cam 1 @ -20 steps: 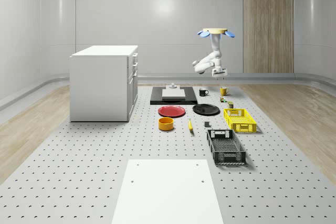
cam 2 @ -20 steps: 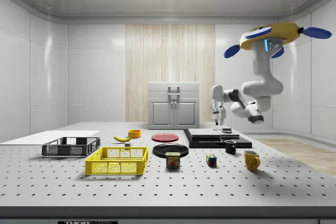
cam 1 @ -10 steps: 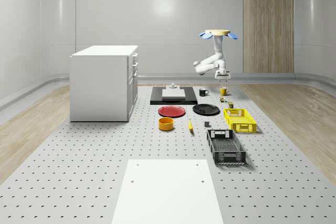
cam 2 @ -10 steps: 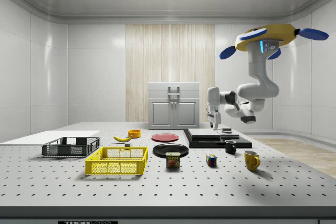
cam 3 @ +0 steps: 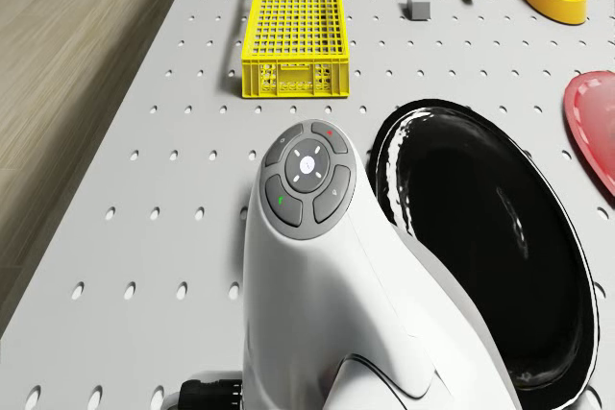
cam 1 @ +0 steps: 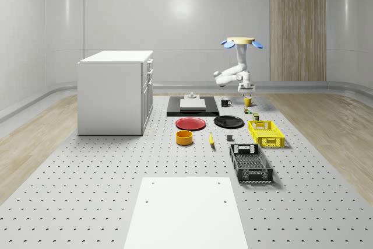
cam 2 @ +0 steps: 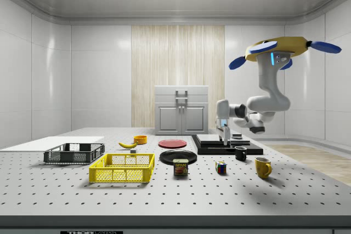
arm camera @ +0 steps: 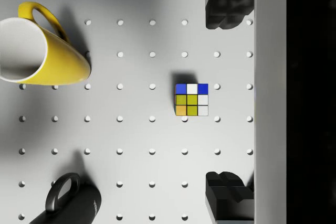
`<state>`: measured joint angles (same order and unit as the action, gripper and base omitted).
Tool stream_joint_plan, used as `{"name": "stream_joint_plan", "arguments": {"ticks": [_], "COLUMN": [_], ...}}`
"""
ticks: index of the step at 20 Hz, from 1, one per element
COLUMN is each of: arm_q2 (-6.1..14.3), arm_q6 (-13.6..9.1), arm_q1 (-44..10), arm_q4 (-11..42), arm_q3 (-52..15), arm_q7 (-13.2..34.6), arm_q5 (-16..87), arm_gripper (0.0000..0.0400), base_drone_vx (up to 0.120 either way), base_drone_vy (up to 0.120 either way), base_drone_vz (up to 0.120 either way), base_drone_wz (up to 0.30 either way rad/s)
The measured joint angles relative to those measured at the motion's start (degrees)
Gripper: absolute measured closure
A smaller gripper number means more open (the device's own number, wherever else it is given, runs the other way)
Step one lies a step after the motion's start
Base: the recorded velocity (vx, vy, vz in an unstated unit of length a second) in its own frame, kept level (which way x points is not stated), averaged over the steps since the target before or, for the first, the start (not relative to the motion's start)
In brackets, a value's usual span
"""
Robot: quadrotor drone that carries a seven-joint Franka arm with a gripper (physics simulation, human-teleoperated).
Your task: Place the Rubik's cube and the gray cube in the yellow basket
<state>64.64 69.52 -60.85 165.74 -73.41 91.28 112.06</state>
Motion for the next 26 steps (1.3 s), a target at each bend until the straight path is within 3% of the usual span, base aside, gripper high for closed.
{"name": "stream_joint_plan", "arguments": {"ticks": [13, 19, 26], "arm_q2": [3.72, 5.31, 7.76], "arm_q6": [3.31, 4.77, 7.97], "arm_q1": [-1.38, -1.88, -1.91], "arm_q4": [-0.26, -0.37, -0.93], "arm_q3": [-1.23, -1.69, 0.98], "arm_q7": [1.28, 1.75, 1.65], "arm_q5": [-1.94, -2.75, -0.74], "arm_gripper": [0.0000, 0.0000, 0.0000], "base_drone_vx": [0.000, 0.047, 0.000], "base_drone_vy": [0.000, 0.000, 0.000], "base_drone_vz": [-0.120, -0.120, -0.011], "base_drone_wz": [0.000, 0.000, 0.000]}}
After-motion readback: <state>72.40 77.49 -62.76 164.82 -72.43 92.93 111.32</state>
